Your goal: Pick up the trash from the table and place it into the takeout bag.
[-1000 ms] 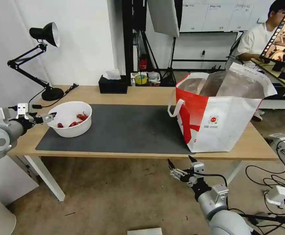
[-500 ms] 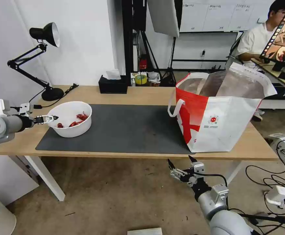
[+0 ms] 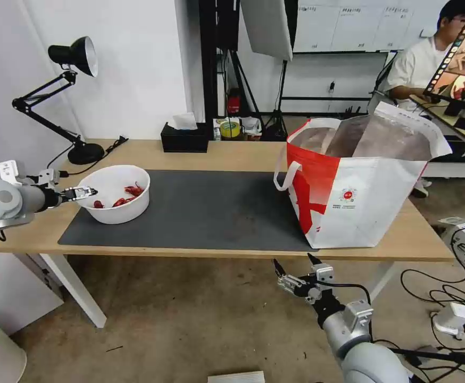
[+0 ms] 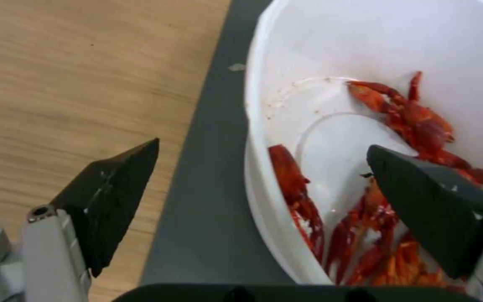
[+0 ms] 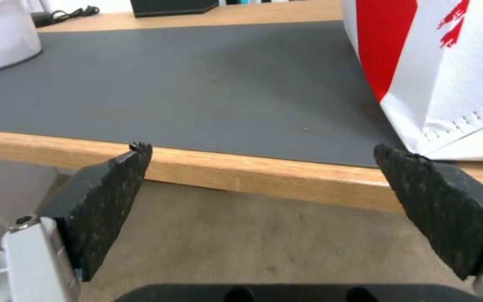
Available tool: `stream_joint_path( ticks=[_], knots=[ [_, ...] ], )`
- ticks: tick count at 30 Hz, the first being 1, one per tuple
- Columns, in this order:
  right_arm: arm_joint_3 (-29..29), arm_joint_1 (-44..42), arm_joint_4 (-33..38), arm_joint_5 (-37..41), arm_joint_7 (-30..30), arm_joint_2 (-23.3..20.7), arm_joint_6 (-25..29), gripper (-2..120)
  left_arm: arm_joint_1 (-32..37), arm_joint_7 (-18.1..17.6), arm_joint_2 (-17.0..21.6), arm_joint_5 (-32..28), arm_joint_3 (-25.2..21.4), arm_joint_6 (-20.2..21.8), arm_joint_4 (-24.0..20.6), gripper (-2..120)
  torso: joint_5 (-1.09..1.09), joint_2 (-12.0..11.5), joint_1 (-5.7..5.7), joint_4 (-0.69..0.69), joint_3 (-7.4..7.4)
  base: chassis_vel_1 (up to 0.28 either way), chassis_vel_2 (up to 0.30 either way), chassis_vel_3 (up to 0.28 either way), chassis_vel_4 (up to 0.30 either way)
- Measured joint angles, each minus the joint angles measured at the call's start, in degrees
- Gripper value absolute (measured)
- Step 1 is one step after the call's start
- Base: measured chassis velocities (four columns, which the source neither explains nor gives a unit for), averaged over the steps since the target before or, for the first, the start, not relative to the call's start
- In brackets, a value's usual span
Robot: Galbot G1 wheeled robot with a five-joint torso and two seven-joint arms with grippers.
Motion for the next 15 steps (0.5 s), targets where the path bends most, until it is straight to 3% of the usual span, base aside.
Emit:
stream_joint_path(
  ticks=[15],
  knots=[
    [0.0, 0.0, 0.0, 0.0, 0.0, 0.0, 0.0, 100, -3.45, -1.67, -1.45, -0.36, 3.96, -0.2, 2.15, 100, 0.0, 0.0, 0.0, 0.0, 0.0, 0.0, 0.0, 0.0, 0.0]
  ],
)
